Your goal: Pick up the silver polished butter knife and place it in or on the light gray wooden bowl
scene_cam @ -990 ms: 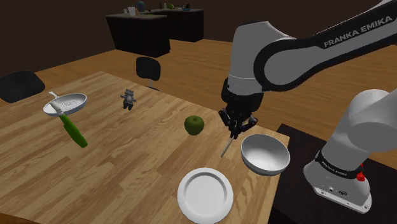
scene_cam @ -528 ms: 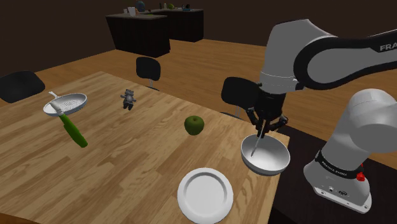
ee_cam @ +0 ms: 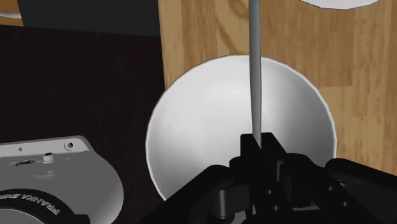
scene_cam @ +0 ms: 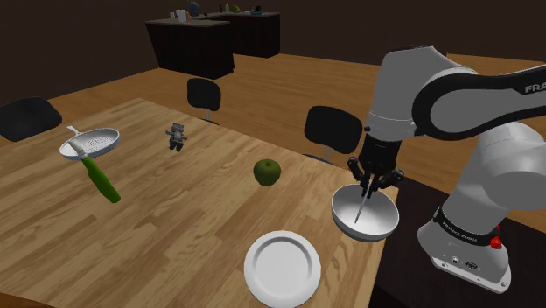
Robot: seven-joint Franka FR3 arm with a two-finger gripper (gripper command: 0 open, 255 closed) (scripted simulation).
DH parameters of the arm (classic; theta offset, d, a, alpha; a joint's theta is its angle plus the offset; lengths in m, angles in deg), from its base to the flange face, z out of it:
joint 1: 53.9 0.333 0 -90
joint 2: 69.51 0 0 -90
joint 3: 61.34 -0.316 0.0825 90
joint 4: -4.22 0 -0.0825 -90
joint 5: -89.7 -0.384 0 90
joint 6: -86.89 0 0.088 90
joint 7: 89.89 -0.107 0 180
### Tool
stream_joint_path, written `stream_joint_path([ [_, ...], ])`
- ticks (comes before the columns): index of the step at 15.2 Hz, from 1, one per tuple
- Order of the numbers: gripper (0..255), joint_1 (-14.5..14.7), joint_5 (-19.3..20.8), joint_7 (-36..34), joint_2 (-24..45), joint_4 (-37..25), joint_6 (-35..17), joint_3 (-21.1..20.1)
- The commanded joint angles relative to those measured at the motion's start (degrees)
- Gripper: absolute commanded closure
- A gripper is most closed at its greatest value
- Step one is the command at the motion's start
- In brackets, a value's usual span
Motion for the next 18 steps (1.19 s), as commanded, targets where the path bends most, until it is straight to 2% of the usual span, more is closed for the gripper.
stream_joint_path([
  [1,255,0.27,-0.86,0.37,1.13,1.08,-2.18,-0.68],
  [10,255,1.44,-4.92,2.17,7.42,4.89,-12.0,-3.56],
  [18,255,1.45,-4.91,2.17,7.42,4.89,-11.99,-3.55],
])
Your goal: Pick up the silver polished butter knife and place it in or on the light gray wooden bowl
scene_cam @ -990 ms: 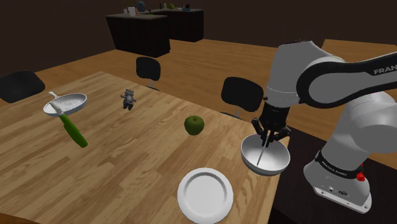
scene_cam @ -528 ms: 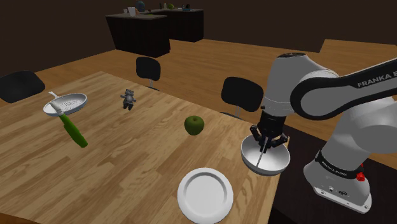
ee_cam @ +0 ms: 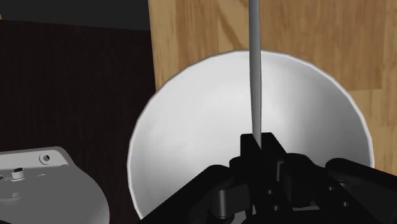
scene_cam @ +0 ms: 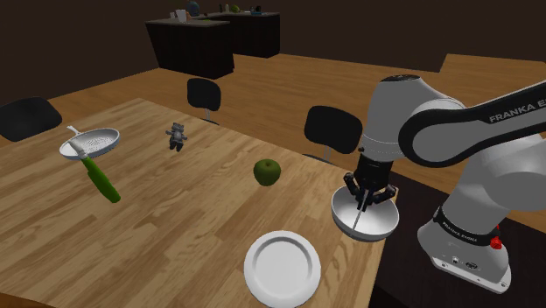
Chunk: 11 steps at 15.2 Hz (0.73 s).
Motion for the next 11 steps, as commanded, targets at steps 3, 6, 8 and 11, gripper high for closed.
stream_joint_path([
  [3,0,0.0,0.0,0.0,0.0,0.0,0.0,0.0],
  [6,0,0.0,0.0,0.0,0.0,0.0,0.0,0.0],
  [8,0,-1.15,2.78,-0.57,-4.04,-2.0,5.96,2.04],
  [11,0,-2.12,5.1,-0.96,-6.69,-4.16,10.73,3.88],
])
